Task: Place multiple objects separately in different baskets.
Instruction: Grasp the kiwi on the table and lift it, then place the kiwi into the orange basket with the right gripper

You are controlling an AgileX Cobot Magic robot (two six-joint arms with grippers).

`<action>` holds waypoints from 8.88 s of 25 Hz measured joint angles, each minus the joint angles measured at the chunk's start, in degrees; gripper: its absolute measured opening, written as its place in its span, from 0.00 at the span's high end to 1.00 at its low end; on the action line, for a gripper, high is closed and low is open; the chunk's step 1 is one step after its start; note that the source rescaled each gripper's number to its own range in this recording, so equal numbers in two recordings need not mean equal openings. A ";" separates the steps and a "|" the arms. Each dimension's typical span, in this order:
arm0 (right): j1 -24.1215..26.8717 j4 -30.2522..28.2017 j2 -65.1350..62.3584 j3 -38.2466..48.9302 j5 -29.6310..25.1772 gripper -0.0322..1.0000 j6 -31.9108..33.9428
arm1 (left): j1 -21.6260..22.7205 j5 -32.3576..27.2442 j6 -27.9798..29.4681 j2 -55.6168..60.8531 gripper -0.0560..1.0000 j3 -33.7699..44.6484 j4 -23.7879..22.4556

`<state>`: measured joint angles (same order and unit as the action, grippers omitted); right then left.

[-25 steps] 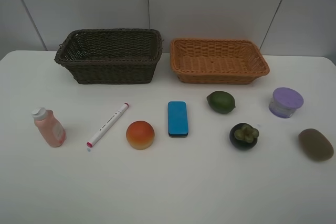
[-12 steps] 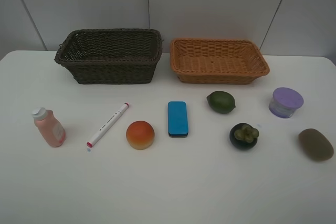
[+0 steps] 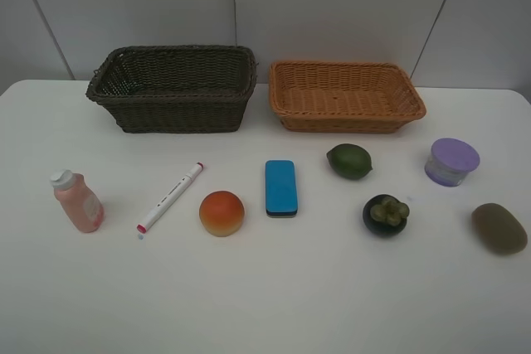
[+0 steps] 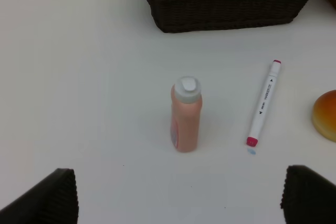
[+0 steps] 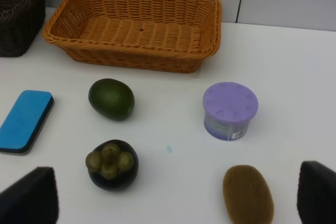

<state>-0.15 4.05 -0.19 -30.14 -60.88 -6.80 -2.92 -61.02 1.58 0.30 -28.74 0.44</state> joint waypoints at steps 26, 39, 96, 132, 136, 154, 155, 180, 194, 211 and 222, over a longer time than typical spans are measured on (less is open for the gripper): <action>0.00 -2.04 15.11 -0.41 0.47 0.01 0.00 | 0.00 0.00 0.00 0.00 0.00 0.00 0.00; 0.00 -7.05 34.32 -8.39 -3.16 0.01 -5.13 | 0.00 0.00 0.00 0.00 0.00 0.00 0.00; 12.47 -9.94 87.48 -9.35 20.67 0.01 -24.13 | 0.00 0.00 0.00 0.00 0.00 0.00 0.00; 12.47 -11.52 99.83 -9.60 29.42 0.01 -24.27 | 0.00 0.00 0.00 0.00 0.00 0.00 0.00; 12.47 -11.92 99.83 -9.60 29.48 0.16 -24.27 | 0.00 0.00 0.00 0.00 0.00 0.00 0.00; 12.47 -14.29 99.83 -9.60 29.62 0.94 -24.27 | 0.00 0.00 0.00 0.00 0.00 0.00 0.00; 12.47 -14.29 99.83 -9.60 29.62 0.94 -24.27 | 0.00 0.00 0.00 0.00 0.00 0.00 0.00; 7.38 -10.62 85.69 -14.77 28.89 0.94 -25.76 | 0.00 0.00 0.00 0.00 0.00 0.00 0.00; -2.69 -10.00 92.56 -31.18 36.13 0.94 -25.81 | 0.00 0.00 0.00 0.00 0.00 0.00 0.00; -7.48 0.15 112.27 -48.76 49.62 0.94 -25.82 | 0.05 0.00 0.00 0.00 0.00 0.00 0.00; -7.48 3.24 119.67 -49.78 53.61 0.94 -25.82 | 0.05 0.00 0.00 0.00 0.00 0.00 0.00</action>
<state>-7.64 7.29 119.48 -79.92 -7.27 -32.62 -2.86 -61.02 1.58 0.30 -28.74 0.44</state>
